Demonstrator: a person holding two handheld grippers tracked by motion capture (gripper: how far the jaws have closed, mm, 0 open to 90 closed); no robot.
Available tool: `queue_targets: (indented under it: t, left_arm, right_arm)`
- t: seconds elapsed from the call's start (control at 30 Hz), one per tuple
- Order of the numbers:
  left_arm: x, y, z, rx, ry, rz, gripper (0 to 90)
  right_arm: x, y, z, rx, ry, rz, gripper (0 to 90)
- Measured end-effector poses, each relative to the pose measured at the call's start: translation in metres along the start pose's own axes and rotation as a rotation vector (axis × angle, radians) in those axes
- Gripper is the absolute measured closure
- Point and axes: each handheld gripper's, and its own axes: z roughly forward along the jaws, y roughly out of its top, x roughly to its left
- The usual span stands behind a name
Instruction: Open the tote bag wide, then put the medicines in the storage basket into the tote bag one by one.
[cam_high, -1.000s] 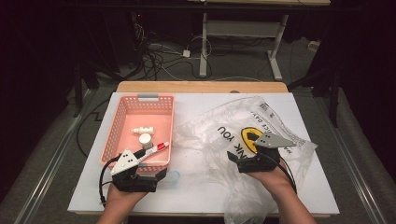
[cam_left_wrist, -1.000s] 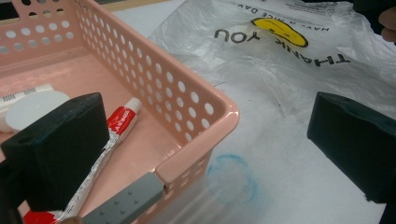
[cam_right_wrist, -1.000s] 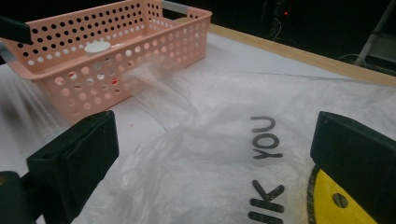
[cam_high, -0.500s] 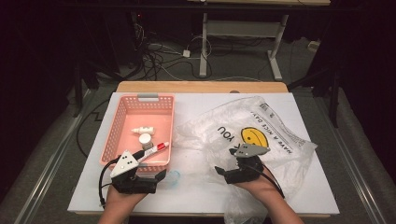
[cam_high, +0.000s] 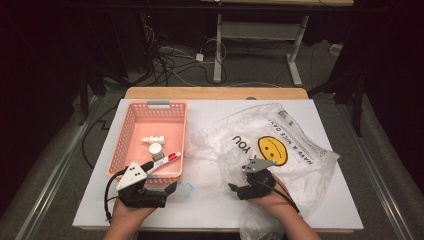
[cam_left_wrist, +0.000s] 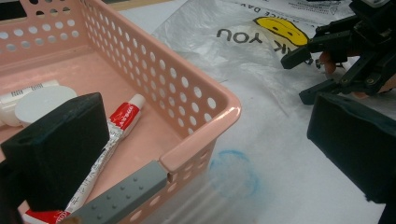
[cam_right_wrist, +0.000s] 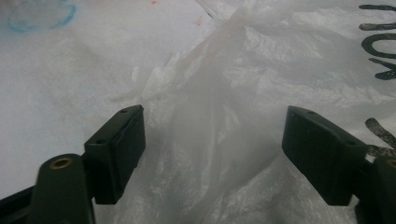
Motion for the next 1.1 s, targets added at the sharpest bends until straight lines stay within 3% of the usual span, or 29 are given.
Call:
queue_targets:
  t: [0.13, 0.33, 0.6, 0.97, 1.1]
  left_arm:
    - [-0.001, 0.000, 0.000, 0.001, -0.001, 0.000, 0.0]
    - [-0.002, 0.000, 0.001, 0.003, -0.004, 0.001, 0.0]
    - [-0.001, 0.000, 0.001, 0.003, -0.005, 0.000, 0.0]
    - [-0.001, 0.000, 0.002, 0.008, -0.007, -0.001, 0.0]
    - [0.000, 0.000, 0.002, 0.003, -0.018, -0.009, 0.0]
  right_arm:
    - [0.001, 0.000, 0.000, -0.002, -0.015, 0.000, 30.3]
    - [-0.004, -0.002, -0.002, -0.021, -0.001, 0.050, 41.4]
    - [-0.007, -0.003, -0.005, -0.035, 0.000, 0.073, 60.0]
    - [-0.008, -0.004, -0.007, -0.036, -0.005, 0.043, 83.4]
    - [-0.008, -0.003, -0.012, -0.063, -0.016, 0.034, 87.8]
